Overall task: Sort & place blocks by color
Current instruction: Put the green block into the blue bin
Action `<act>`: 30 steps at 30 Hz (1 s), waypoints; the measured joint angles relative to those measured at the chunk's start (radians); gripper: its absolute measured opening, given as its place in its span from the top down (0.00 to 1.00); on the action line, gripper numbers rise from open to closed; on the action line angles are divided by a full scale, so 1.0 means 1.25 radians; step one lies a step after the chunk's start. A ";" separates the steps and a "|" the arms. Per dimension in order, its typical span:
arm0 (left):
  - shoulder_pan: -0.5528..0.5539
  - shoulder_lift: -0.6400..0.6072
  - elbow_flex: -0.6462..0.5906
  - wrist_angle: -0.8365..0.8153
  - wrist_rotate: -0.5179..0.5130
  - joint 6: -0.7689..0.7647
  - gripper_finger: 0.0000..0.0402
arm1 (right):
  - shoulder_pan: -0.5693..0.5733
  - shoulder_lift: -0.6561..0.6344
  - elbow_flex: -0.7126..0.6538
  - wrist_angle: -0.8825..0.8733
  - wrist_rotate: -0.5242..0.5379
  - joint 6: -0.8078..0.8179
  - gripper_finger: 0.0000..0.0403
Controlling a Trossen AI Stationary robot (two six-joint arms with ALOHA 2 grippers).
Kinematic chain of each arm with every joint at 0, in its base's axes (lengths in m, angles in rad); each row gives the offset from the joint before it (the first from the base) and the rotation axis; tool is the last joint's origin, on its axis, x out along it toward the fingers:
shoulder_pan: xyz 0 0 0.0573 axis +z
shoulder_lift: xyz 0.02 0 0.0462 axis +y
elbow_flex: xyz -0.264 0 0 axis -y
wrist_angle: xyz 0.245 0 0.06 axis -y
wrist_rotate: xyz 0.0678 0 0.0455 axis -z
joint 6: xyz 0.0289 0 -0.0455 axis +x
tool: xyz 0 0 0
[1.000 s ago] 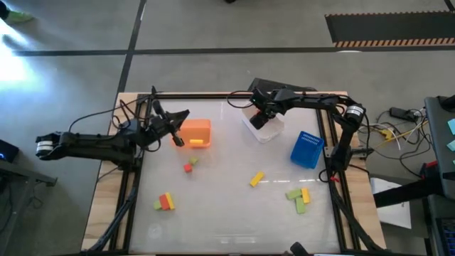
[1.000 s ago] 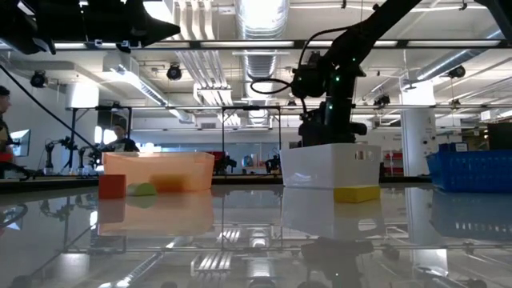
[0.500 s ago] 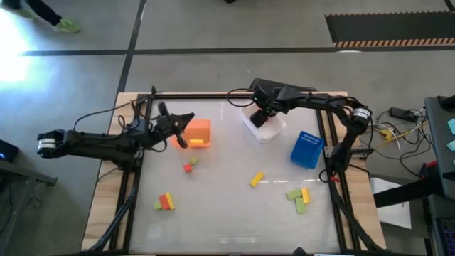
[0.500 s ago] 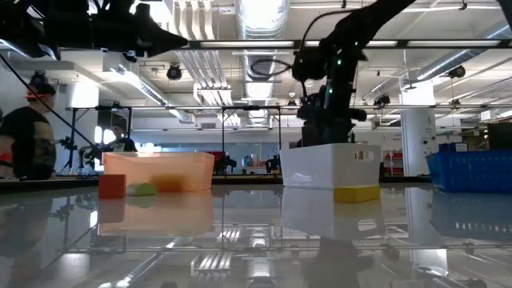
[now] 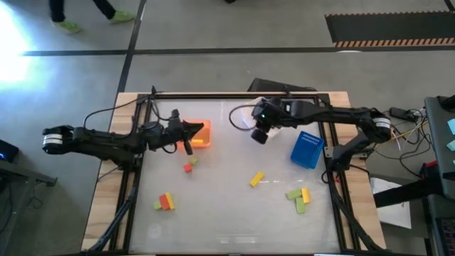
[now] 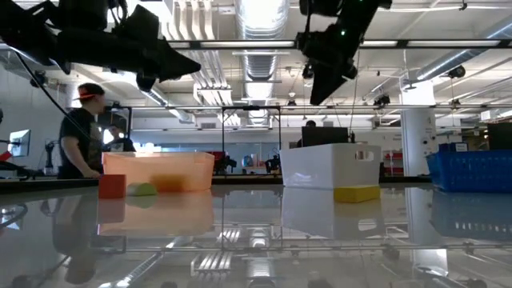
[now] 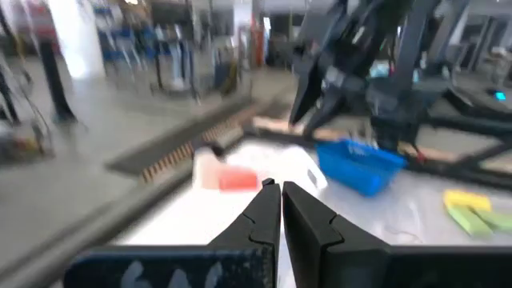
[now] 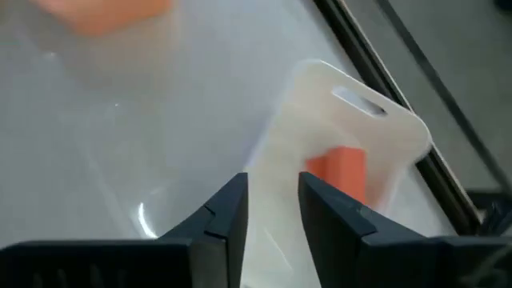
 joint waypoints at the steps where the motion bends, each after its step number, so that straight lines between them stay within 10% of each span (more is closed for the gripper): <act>1: 0.000 0.003 0.009 -0.031 0.009 -0.014 1.00 | 0.014 -0.008 -0.004 0.001 0.000 -0.010 0.77; 20: -0.079 0.133 0.441 -1.096 0.175 -0.259 1.00 | 0.067 -0.231 -0.257 0.262 0.000 -0.077 0.87; 30: -0.237 0.239 0.512 -1.285 0.336 -0.569 1.00 | 0.067 -0.321 -0.372 0.419 -0.001 -0.092 0.87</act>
